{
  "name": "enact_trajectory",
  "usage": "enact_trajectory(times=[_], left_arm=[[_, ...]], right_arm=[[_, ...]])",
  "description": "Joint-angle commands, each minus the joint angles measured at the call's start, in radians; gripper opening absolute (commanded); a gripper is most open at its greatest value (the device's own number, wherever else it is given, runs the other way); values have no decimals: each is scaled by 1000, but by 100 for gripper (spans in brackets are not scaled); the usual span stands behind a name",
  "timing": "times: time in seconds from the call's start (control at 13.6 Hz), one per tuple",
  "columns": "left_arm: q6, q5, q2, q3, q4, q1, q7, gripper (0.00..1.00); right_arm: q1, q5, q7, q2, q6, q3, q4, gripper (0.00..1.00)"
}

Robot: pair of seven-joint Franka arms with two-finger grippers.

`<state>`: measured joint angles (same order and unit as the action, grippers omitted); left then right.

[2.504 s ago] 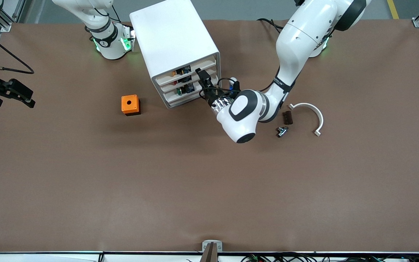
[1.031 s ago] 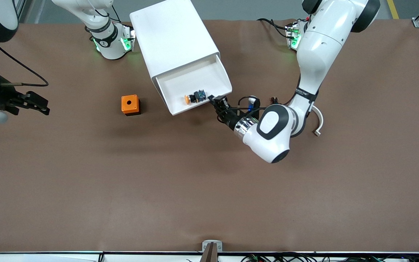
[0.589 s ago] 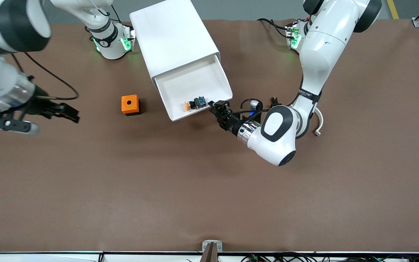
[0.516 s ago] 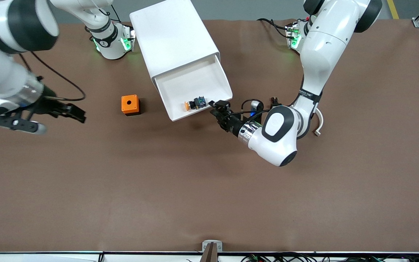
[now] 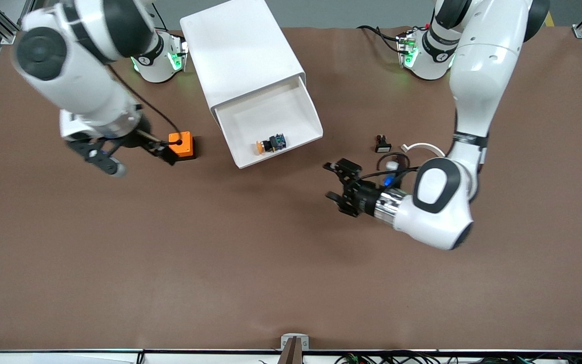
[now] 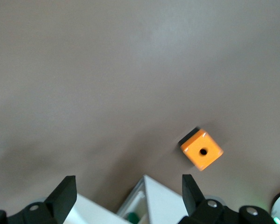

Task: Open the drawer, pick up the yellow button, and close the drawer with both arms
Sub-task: 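Draw back the left gripper while the right gripper lowers into the drawer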

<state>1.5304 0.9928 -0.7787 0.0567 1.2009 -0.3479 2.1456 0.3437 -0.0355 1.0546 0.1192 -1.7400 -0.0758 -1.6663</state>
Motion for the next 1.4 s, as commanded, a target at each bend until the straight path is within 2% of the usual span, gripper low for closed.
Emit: enact_trajectory(times=[0.0, 0.22, 0.37, 0.66, 1.03, 1.18, 1.33], left_arm=[[-9, -52, 47, 75, -6, 6, -148, 99], [-3, -146, 113, 184, -6, 10, -526, 99], [-6, -157, 156, 224, -3, 15, -682, 99], [5, -328, 185, 230, -3, 17, -786, 99], [4, -575, 231, 224, 3, 1, -1131, 99], [-13, -647, 259, 204, 25, 1, -1295, 99], [-13, -675, 266, 206, 26, 7, -1375, 99]], right_arm=[[90, -21, 224, 39, -36, 8, 11, 100], [194, -26, 456, 86, -122, 8, 8, 100], [251, -26, 563, 117, -170, 8, 8, 100], [333, -24, 792, 187, -289, 8, 8, 100], [385, -20, 814, 220, -328, 10, -15, 100], [391, -20, 812, 220, -343, 10, -30, 93], [382, -20, 789, 215, -334, 8, -27, 74]])
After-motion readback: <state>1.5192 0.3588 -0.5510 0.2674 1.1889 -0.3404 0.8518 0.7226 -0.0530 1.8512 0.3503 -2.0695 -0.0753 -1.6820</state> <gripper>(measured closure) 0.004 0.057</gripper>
